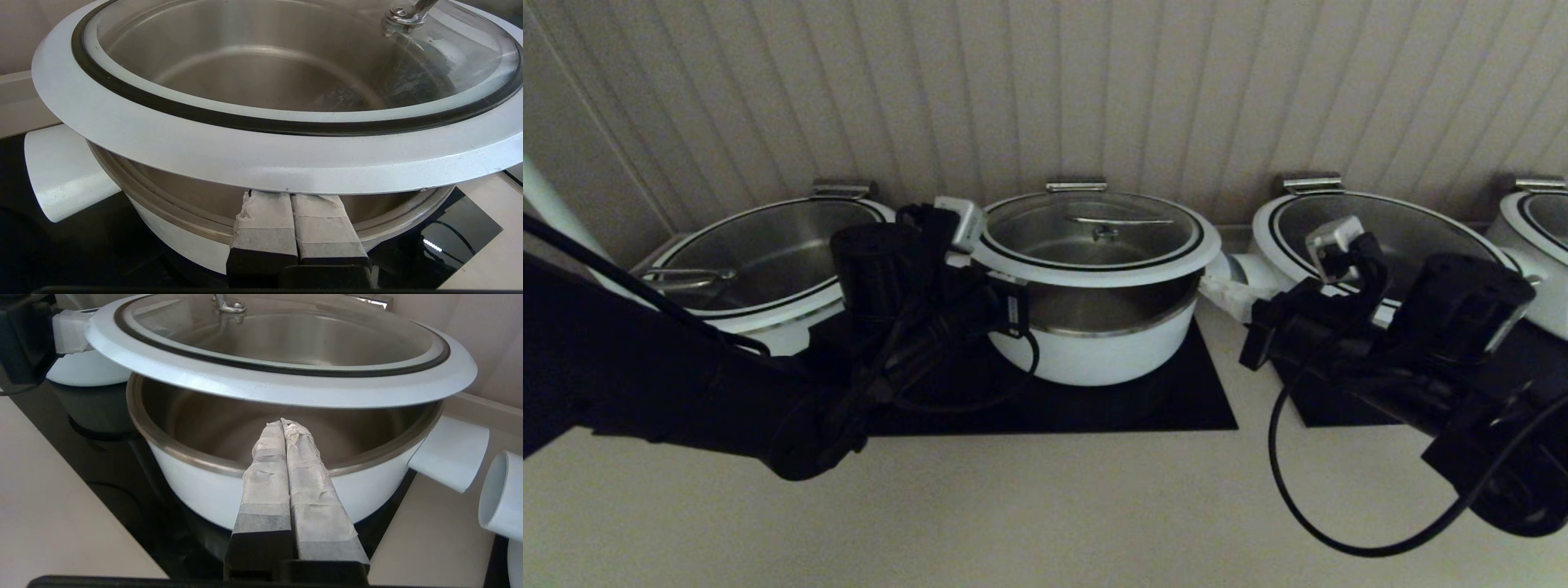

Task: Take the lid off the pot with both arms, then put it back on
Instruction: Open the pot lid completely

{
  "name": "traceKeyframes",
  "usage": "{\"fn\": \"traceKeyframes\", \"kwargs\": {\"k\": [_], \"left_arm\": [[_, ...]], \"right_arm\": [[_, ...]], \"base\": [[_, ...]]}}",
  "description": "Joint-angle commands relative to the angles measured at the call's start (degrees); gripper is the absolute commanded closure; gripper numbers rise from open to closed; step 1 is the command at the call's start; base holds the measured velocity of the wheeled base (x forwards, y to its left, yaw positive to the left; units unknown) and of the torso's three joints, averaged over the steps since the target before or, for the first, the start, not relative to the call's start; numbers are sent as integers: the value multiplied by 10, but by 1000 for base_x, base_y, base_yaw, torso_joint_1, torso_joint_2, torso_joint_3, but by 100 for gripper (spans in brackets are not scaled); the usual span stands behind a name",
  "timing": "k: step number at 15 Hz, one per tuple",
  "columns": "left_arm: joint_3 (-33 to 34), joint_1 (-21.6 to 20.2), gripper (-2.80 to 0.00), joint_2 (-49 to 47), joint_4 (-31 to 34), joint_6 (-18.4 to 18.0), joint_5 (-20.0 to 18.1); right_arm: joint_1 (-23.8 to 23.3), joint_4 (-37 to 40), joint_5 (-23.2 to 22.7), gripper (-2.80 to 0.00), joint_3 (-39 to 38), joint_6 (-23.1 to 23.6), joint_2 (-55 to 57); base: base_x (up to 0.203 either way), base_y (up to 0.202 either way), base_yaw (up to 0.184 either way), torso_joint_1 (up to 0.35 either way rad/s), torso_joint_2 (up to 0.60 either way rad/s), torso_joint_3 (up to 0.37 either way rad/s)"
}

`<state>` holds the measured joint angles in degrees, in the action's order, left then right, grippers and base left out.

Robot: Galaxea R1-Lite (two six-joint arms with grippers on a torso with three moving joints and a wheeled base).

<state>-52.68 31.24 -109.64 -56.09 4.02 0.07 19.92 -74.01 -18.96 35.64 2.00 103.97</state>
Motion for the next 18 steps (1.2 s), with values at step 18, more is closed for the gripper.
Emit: {"fn": "traceKeyframes", "kwargs": {"k": [18], "left_arm": [[1, 0, 0, -7, -3, 0, 0]], "right_arm": [[2, -5, -11, 0, -45, 5, 12]], "base": [[0, 0, 0, 0, 0, 0]]}}
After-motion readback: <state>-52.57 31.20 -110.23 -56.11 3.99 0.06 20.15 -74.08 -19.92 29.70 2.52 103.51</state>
